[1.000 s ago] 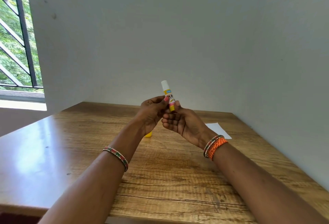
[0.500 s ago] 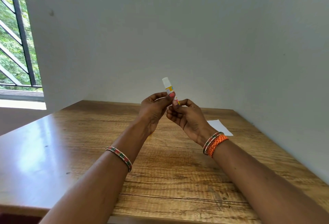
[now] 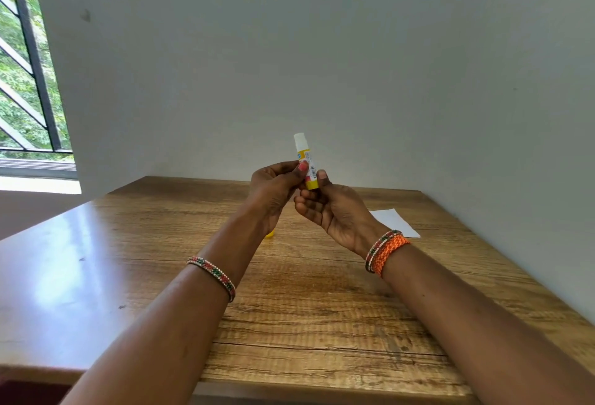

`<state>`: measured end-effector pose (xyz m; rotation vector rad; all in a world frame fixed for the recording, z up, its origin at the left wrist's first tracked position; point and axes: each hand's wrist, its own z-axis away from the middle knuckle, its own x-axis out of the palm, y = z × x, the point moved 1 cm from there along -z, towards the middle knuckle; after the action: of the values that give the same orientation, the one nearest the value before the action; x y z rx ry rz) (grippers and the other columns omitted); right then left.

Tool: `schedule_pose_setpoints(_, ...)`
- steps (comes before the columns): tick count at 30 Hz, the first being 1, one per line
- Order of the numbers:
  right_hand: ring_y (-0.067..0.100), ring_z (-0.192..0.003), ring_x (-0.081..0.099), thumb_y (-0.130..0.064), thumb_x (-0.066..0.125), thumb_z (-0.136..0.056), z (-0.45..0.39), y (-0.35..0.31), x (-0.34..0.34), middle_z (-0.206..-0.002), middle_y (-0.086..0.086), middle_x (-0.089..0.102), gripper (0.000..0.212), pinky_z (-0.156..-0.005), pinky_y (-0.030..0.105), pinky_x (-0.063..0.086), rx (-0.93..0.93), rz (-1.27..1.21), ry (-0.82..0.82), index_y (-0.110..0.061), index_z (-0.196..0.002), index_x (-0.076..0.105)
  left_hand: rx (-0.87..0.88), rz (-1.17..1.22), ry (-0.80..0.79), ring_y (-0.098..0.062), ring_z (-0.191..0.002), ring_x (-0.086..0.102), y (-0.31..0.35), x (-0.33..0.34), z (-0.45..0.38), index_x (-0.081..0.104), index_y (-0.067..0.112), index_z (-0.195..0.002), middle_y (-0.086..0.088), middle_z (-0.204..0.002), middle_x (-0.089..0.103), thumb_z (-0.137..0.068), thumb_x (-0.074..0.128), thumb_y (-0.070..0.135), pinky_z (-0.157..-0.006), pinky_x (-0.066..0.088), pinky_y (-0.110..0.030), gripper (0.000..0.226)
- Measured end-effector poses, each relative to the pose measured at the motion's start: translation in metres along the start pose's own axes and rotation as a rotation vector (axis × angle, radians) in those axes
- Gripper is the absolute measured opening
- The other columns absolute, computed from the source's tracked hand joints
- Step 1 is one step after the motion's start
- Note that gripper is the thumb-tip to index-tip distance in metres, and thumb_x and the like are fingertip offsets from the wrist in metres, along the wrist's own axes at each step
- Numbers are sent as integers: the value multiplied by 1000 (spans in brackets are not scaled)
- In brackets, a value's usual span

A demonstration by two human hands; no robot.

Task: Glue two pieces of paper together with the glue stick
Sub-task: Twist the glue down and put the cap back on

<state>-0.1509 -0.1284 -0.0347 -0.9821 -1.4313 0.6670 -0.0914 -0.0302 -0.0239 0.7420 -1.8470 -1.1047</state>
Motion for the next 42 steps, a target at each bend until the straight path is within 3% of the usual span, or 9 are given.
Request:
schedule_pose_setpoints(7,22,-80,66,-2,56,-89,-5,-3,1,-88,17,64,4,-69,29,60,-103,-132,48,2,-87,57,43,82,74,-12,-73,68,-5,5,-1,65,0,-98,-10,-88,69,-83,63,4,-77,56,-21,16)
schedule_pose_setpoints(12,23,-84,66,8,58,-84,-6,-3,-2,-90,17,64,14,-74,29,59,-201,-62,112,-4,-80,53,26,97,101,-15,-86,64,-8,8,3,66,3,-93,-9,-90,68,-82,63,3,-86,51,-22,11)
schedule_pose_setpoints(14,21,-84,66,-1,57,-88,-5,-4,-3,-91,16,65,5,-72,27,59,-149,-107,90,-1,-92,58,16,128,76,-15,-84,64,-7,9,4,64,-1,-101,-9,-91,67,-85,60,3,-84,53,-22,17)
schedule_pose_setpoints(18,16,-64,64,-24,47,-96,-2,-2,-1,-77,13,61,29,-55,23,58,-19,-133,71,2,-103,57,-10,159,58,-14,-80,64,-4,8,4,57,-4,-117,-9,-93,66,-89,55,4,-72,55,-19,29)
schedule_pose_setpoints(23,19,-65,65,-5,53,-92,-4,0,0,-81,16,62,3,-57,24,59,-109,-62,111,-4,-91,51,-16,128,109,-11,-67,66,-4,6,2,59,-5,-111,-11,-89,67,-86,59,4,-64,57,-17,26)
schedule_pose_setpoints(28,23,-79,63,16,54,-83,-4,0,-1,-89,18,60,24,-67,27,59,-167,-36,138,-7,-84,46,-15,92,108,-15,-77,64,-8,6,2,62,3,-93,-10,-88,66,-84,62,4,-68,56,-17,10)
schedule_pose_setpoints(31,21,-79,63,2,55,-88,-3,-2,0,-88,16,60,5,-68,26,59,-79,-97,74,-2,-90,55,-17,107,98,-16,-76,65,-8,7,2,61,0,-102,-11,-90,67,-83,62,4,-66,57,-17,19)
schedule_pose_setpoints(35,18,-64,65,-24,46,-97,0,-2,1,-75,14,62,29,-57,25,59,19,-133,63,1,-92,59,-21,136,90,-14,-74,66,-6,6,1,55,-5,-118,-12,-94,66,-87,57,4,-67,56,-19,32)
schedule_pose_setpoints(42,16,-60,63,-15,48,-96,-2,-2,0,-73,13,61,15,-53,23,57,-87,-62,101,-2,-95,55,-16,101,68,-17,-82,64,-5,7,1,54,-5,-122,-14,-101,66,-88,57,6,-83,52,-26,36)
